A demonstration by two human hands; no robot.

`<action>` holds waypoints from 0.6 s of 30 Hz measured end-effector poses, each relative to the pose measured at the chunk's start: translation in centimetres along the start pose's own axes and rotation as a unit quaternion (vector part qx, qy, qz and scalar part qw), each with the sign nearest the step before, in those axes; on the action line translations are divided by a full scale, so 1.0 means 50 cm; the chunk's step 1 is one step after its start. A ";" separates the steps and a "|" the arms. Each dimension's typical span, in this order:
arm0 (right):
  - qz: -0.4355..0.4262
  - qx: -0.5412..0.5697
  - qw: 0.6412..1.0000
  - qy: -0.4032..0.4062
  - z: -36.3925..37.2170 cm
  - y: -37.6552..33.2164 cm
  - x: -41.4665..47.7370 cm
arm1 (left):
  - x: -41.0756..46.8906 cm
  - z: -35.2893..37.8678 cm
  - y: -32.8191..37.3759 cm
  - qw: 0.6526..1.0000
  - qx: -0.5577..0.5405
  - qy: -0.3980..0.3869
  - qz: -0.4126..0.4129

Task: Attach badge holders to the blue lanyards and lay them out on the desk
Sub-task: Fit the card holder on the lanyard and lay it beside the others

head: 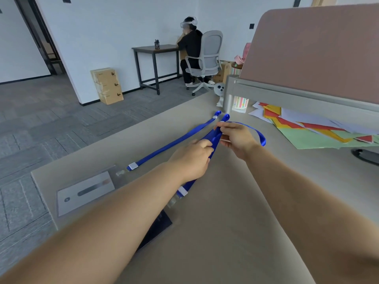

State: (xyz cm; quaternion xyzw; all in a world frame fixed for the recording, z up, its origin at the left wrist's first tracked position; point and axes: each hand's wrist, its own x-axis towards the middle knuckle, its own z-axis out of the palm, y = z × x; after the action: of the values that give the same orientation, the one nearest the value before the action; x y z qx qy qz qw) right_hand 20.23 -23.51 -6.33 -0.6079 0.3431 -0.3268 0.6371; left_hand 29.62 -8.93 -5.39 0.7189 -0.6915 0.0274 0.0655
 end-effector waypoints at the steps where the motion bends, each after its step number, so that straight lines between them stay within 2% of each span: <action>1: 0.004 0.003 1.000 -0.004 -0.004 -0.001 0.008 | 0.011 0.008 0.000 1.000 0.007 0.000 0.006; 4: 0.022 0.018 1.000 0.000 -0.014 -0.007 0.034 | 0.028 0.033 -0.008 0.999 0.007 -0.042 0.027; 7: 0.029 0.057 0.998 0.014 -0.023 -0.017 0.060 | 0.023 0.055 -0.017 0.992 -0.050 -0.115 0.017; 9: 0.029 0.052 0.998 0.021 -0.028 -0.024 0.072 | 0.021 0.059 -0.020 0.989 -0.065 -0.135 0.014; 13: 0.037 0.038 0.997 0.063 -0.031 -0.025 0.098 | 0.025 0.058 -0.023 0.988 -0.044 -0.143 0.022; 18: 0.041 -0.081 0.992 0.093 -0.031 -0.003 0.122 | 0.044 0.045 -0.027 0.992 -0.032 -0.115 0.029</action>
State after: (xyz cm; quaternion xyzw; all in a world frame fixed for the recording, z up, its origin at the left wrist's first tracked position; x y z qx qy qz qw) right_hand 22.30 -29.47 -6.46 -0.6099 0.4506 -0.3271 0.5639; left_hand 30.94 -11.34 -7.42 0.6948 -0.7152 -0.0756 0.0080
